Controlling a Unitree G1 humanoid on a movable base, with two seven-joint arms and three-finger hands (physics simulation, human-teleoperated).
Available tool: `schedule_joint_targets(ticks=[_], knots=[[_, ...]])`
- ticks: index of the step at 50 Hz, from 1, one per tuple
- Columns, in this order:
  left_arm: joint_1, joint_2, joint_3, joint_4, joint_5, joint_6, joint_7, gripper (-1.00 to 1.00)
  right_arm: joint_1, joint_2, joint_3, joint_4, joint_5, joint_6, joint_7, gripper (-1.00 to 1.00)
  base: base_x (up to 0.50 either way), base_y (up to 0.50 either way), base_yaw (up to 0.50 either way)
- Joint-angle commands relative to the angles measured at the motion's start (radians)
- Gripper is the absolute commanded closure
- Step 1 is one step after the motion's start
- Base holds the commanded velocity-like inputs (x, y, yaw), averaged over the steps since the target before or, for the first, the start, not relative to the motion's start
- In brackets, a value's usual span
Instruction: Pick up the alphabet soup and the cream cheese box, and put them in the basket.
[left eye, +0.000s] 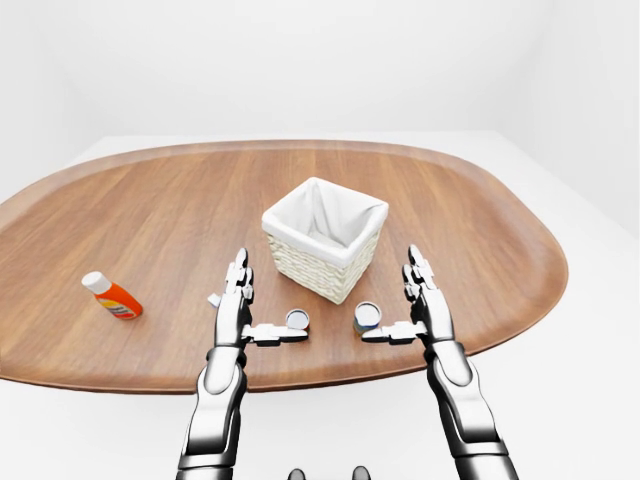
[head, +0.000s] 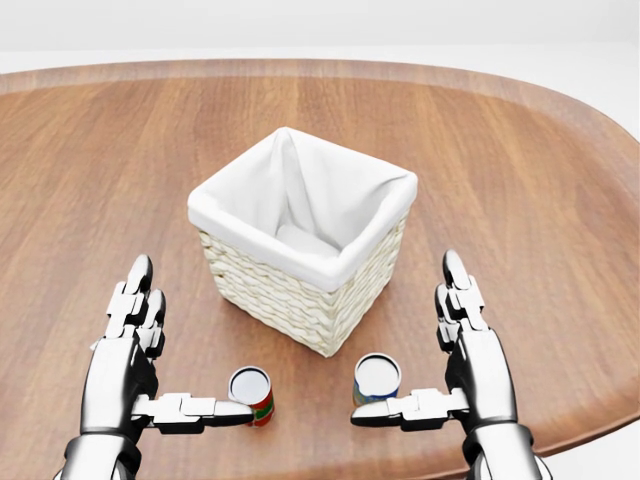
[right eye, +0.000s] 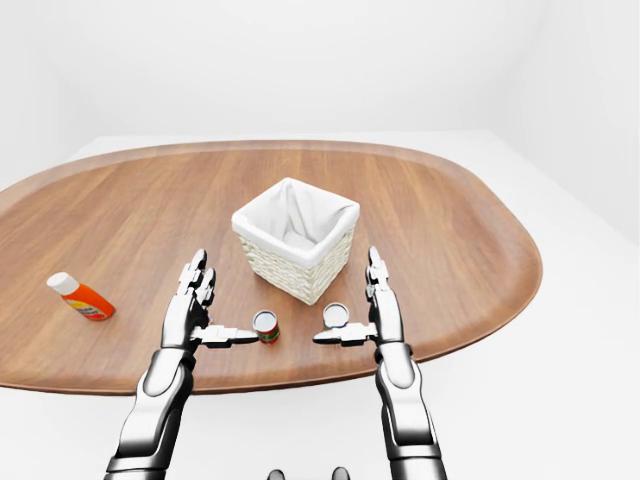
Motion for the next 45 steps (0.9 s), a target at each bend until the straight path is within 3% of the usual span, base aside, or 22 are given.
schedule_joint_targets(ticks=[1, 3, 4, 6, 7, 9, 10, 12, 16, 24, 28, 32, 38, 39, 41, 45], knots=[[0.004, -0.001, -0.001, -0.012, 0.000, 0.010, 0.001, -1.00, -0.005, 0.005, -0.026, -0.005, 0.016, -0.015, -0.041, -1.00, 0.04, 0.00, 0.00], [0.005, -0.001, -0.001, -0.016, -0.002, 0.013, 0.001, -1.00, -0.006, 0.005, -0.051, -0.020, 0.028, -0.018, -0.089, -1.00, 0.00, 0.00, 0.00], [-0.004, 0.001, 0.003, 0.011, -0.004, -0.005, 0.000, -1.00, -0.005, 0.003, -0.055, -0.030, 0.040, -0.013, -0.092, -1.00, 0.00, 0.00, 0.00], [0.003, 0.000, 0.001, -0.005, -0.004, 0.003, 0.001, -1.00, -0.014, 0.002, -0.085, -0.030, 0.066, -0.015, -0.138, -1.00, 0.00, 0.00, 0.00], [-0.004, 0.002, 0.005, 0.013, -0.006, -0.007, 0.000, -1.00, -0.011, 0.011, -0.133, -0.069, 0.124, -0.023, -0.189, -1.00, 0.00, 0.00, 0.00], [-0.005, 0.002, 0.005, 0.014, -0.006, -0.007, 0.000, -1.00, -0.010, 0.002, -0.133, -0.072, 0.145, -0.032, -0.210, -1.00, 0.00, 0.00, 0.00], [0.002, -0.001, -0.002, -0.009, 0.003, 0.008, 0.006, -1.00, -0.092, 0.056, -0.304, -0.057, 0.113, -0.035, -0.512, -1.00, 0.00, 0.00, 0.00], [0.003, -0.001, -0.002, -0.011, 0.004, 0.011, 0.006, -1.00, -0.083, 0.008, -0.265, -0.051, 0.143, -0.062, -0.579, -1.00, 0.00, 0.00, 0.00], [0.005, -0.001, -0.004, -0.019, 0.006, 0.019, 0.007, -1.00, -0.074, -0.019, -0.237, -0.069, 0.155, -0.059, -0.579, -1.00, 0.00, 0.00, 0.00], [-0.002, 0.000, 0.000, 0.001, 0.005, 0.005, 0.006, -1.00, -0.070, -0.038, -0.247, -0.053, 0.175, -0.062, -0.579, -1.00, 0.00, 0.00, 0.00], [-0.006, 0.001, 0.002, 0.015, 0.005, -0.004, 0.005, -1.00, -0.052, -0.028, -0.236, -0.102, 0.082, -0.062, -0.579, -1.00, 0.00, 0.00, 0.00], [0.000, 0.000, -0.001, -0.003, 0.006, 0.007, 0.007, -1.00, -0.053, -0.026, -0.242, -0.108, 0.064, -0.062, -0.579, -1.00, 0.00, 0.00, 0.00], [0.002, -0.001, -0.003, -0.008, 0.009, 0.009, 0.008, -1.00, -0.029, -0.023, -0.296, -0.149, 0.168, -0.062, -0.579, -1.00, 0.00, 0.00, 0.00], [-0.002, 0.000, 0.000, 0.010, 0.006, -0.006, 0.006, -1.00, -0.025, -0.023, -0.317, -0.144, 0.169, -0.062, -0.579, -1.00, 0.00, 0.00, 0.00], [-0.005, 0.001, 0.002, 0.021, 0.005, -0.013, 0.006, -1.00, -0.024, -0.029, -0.332, -0.130, 0.196, -0.062, -0.579, -1.00, 0.00, 0.00, 0.00], [0.001, 0.000, -0.002, 0.000, 0.008, 0.003, 0.008, -1.00, -0.024, -0.038, -0.341, -0.116, 0.212, -0.062, -0.579, -1.00, 0.00, 0.00, 0.00]])
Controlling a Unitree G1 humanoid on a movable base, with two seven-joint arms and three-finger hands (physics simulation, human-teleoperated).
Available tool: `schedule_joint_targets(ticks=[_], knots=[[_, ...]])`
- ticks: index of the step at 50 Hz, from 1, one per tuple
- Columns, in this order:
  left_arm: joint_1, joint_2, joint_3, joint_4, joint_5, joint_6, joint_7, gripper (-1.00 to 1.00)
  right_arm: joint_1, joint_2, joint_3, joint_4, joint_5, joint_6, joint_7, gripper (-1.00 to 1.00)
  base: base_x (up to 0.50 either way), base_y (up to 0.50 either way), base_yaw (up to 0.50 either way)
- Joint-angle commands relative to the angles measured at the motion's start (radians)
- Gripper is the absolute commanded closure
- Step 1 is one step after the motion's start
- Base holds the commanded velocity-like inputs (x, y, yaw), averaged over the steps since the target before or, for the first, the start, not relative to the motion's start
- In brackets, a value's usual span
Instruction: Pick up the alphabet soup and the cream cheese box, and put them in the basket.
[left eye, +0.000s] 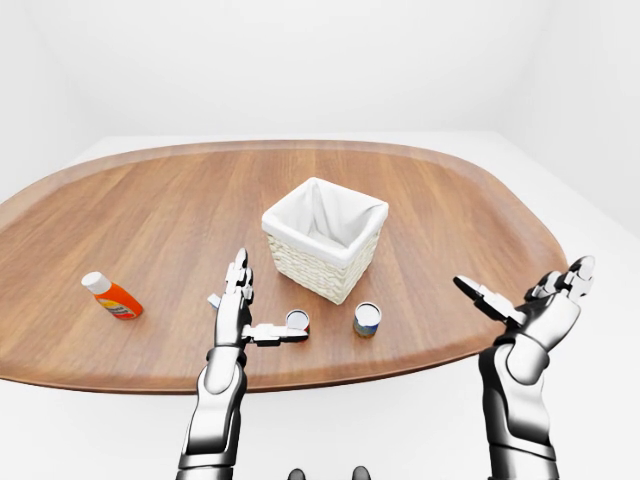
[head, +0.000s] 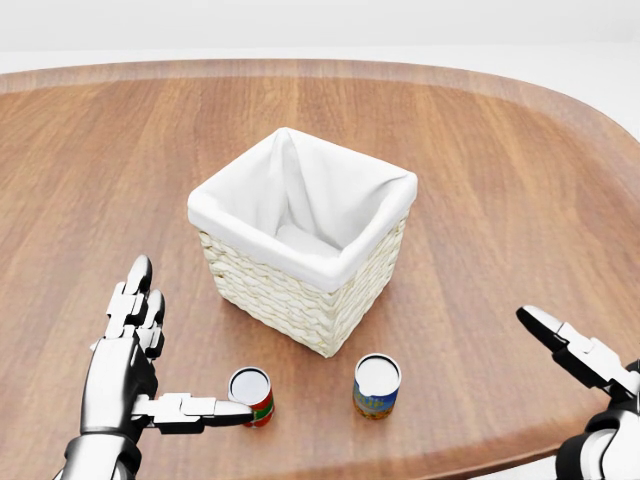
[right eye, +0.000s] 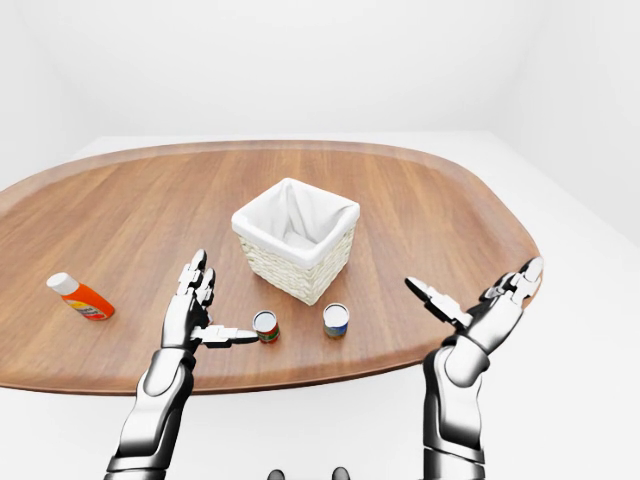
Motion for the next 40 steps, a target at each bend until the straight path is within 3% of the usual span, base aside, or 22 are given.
schedule_joint_targets(ticks=[1, 4, 8, 10, 12, 13, 14, 18, 21, 23, 25, 40], knots=[[0.003, -0.001, -0.002, -0.007, 0.003, 0.003, 0.002, -1.00, 0.015, -0.010, -0.053, -0.006, 0.060, 0.000, 0.000, -1.00, 0.00, 0.00, 0.00], [-0.005, 0.001, 0.002, 0.021, 0.001, -0.017, 0.000, -1.00, 0.020, -0.006, -0.061, -0.013, 0.037, 0.000, 0.000, -1.00, 0.00, 0.00, 0.00], [0.004, -0.001, -0.002, -0.005, 0.003, 0.000, 0.002, -1.00, 0.029, -0.009, -0.074, -0.016, 0.059, 0.000, 0.000, -1.00, 0.00, 0.00, 0.00], [-0.006, 0.002, 0.003, 0.029, 0.001, -0.024, -0.001, -1.00, 0.026, -0.011, -0.075, -0.003, 0.070, 0.000, 0.000, -1.00, 0.00, 0.00, 0.00], [-0.003, 0.001, 0.002, 0.021, 0.000, -0.019, -0.002, -1.00, 0.020, -0.013, -0.072, 0.009, 0.063, 0.000, 0.000, -1.00, 0.00, 0.00, 0.00], [0.003, 0.000, -0.002, -0.003, 0.001, -0.002, 0.000, -1.00, 0.022, -0.013, -0.071, 0.004, 0.068, 0.000, 0.000, -1.00, 0.00, 0.00, 0.00], [0.004, -0.001, -0.002, -0.006, 0.001, 0.000, 0.000, -1.00, 0.022, -0.013, -0.070, 0.003, 0.068, 0.000, 0.000, -1.00, 0.00, 0.00, 0.00], [-0.006, 0.001, 0.002, 0.025, 0.000, -0.020, -0.001, -1.00, 0.022, -0.015, -0.069, 0.013, 0.070, 0.000, 0.000, -1.00, 0.00, 0.00, 0.00], [0.001, 0.000, -0.001, 0.002, 0.002, -0.003, 0.000, -1.00, 0.018, -0.018, -0.070, 0.035, 0.061, 0.000, 0.000, -1.00, 0.00, 0.00, 0.00], [-0.002, 0.000, 0.000, 0.015, 0.001, -0.012, 0.000, -1.00, 0.013, -0.020, -0.066, 0.045, 0.072, 0.000, 0.000, -1.00, 0.00, 0.00, 0.00], [-0.001, 0.000, -0.001, 0.007, 0.002, -0.002, 0.000, -1.00, 0.017, -0.022, -0.055, 0.041, 0.073, 0.000, 0.000, -1.00, 0.00, 0.00, 0.00], [-0.001, 0.000, -0.001, 0.006, 0.002, -0.001, 0.000, -1.00, 0.017, -0.020, -0.057, 0.040, 0.071, 0.000, 0.000, -1.00, 0.00, 0.00, 0.00]])
